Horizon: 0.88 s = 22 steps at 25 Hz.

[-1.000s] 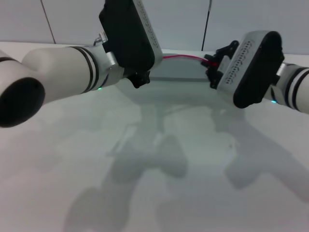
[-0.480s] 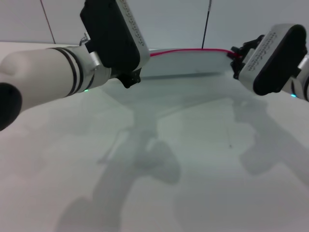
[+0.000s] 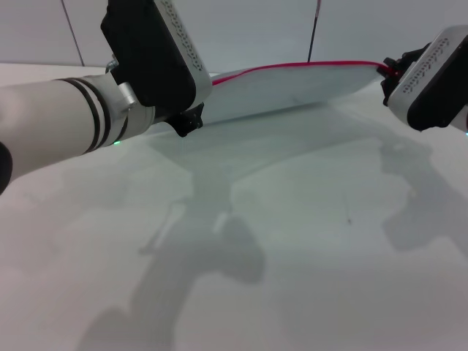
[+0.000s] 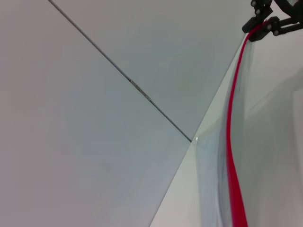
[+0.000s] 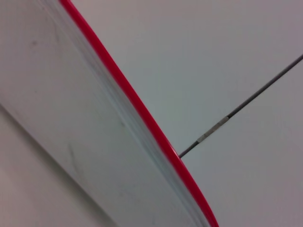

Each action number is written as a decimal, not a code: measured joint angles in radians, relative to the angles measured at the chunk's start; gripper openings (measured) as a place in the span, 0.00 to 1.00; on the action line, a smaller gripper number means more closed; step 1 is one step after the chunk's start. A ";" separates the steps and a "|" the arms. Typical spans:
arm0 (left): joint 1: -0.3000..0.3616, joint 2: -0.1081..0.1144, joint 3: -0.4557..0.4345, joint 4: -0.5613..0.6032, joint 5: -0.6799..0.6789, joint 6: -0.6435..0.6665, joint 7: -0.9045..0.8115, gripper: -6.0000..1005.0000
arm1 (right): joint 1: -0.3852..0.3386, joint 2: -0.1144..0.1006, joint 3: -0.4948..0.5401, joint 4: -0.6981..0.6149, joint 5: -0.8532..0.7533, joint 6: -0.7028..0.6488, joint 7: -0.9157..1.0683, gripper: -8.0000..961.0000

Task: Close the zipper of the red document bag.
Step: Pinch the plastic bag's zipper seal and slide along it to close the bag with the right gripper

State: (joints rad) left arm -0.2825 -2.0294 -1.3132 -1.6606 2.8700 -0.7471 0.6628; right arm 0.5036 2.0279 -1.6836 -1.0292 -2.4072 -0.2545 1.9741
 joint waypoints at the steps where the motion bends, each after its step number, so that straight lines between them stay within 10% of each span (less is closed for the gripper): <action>1: 0.000 0.000 0.000 0.000 0.000 0.000 0.000 0.15 | 0.000 0.000 0.003 0.001 -0.002 0.004 0.000 0.10; 22: -0.004 0.001 -0.018 0.012 0.000 0.012 0.000 0.16 | 0.001 -0.003 0.022 0.005 -0.004 0.019 -0.003 0.11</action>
State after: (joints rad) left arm -0.2862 -2.0285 -1.3311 -1.6487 2.8698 -0.7352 0.6627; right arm 0.5046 2.0249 -1.6614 -1.0246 -2.4116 -0.2355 1.9712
